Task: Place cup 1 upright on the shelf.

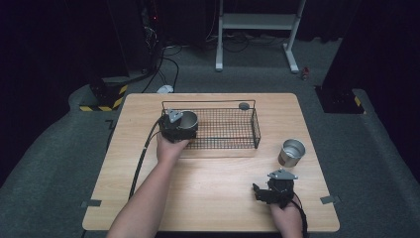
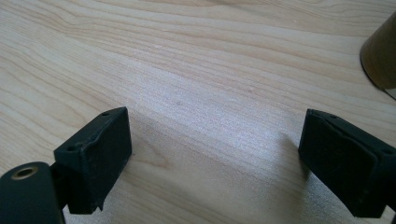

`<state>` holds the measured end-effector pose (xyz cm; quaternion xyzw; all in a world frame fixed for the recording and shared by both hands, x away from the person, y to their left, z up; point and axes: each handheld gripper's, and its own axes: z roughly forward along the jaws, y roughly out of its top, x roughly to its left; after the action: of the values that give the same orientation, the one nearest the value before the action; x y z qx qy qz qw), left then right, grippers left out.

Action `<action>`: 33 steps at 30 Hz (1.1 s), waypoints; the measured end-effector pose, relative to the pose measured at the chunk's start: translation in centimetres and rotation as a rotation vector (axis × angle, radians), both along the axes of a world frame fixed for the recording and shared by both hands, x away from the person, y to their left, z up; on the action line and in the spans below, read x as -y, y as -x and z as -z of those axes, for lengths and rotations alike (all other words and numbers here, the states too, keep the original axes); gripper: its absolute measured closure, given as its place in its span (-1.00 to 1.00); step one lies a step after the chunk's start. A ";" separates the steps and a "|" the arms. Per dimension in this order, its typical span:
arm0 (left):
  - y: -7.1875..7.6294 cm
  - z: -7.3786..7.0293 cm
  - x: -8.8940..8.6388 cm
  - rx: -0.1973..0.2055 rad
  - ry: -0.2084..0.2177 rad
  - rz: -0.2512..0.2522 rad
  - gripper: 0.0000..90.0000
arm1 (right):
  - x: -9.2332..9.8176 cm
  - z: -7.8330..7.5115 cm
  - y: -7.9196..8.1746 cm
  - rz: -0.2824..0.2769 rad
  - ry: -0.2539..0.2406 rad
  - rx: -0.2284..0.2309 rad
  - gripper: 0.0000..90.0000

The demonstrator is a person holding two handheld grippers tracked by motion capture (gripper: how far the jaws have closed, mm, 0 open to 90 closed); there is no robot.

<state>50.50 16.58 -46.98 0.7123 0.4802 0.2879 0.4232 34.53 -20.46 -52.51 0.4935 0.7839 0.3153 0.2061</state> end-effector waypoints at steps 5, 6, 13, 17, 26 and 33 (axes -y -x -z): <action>-0.1 -0.3 -0.3 -0.047 0.018 0.036 -1.00 | 0.0 0.0 0.0 0.000 0.000 0.000 -0.79; -0.1 -0.3 -0.4 -0.050 0.018 0.033 -1.00 | 0.0 0.0 0.0 0.000 0.000 0.000 -0.79; 0.3 -0.7 -0.9 -0.066 0.036 0.047 -1.00 | 0.0 0.0 0.0 0.000 0.000 0.000 -0.80; 0.9 -0.9 -1.1 -0.077 0.034 0.063 -1.00 | 0.0 0.0 0.0 0.000 0.000 0.000 -0.79; 2.6 -1.2 -2.0 -0.086 0.044 0.082 -1.00 | 0.0 0.0 0.0 0.000 0.000 0.000 -0.80; 4.2 -1.2 -2.8 -0.081 0.065 0.092 -1.00 | 0.0 0.0 0.0 0.000 0.000 0.000 -0.80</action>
<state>46.28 19.37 -45.78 0.7306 0.4727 0.2231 0.4393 34.53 -20.46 -52.51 0.4934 0.7840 0.3153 0.2062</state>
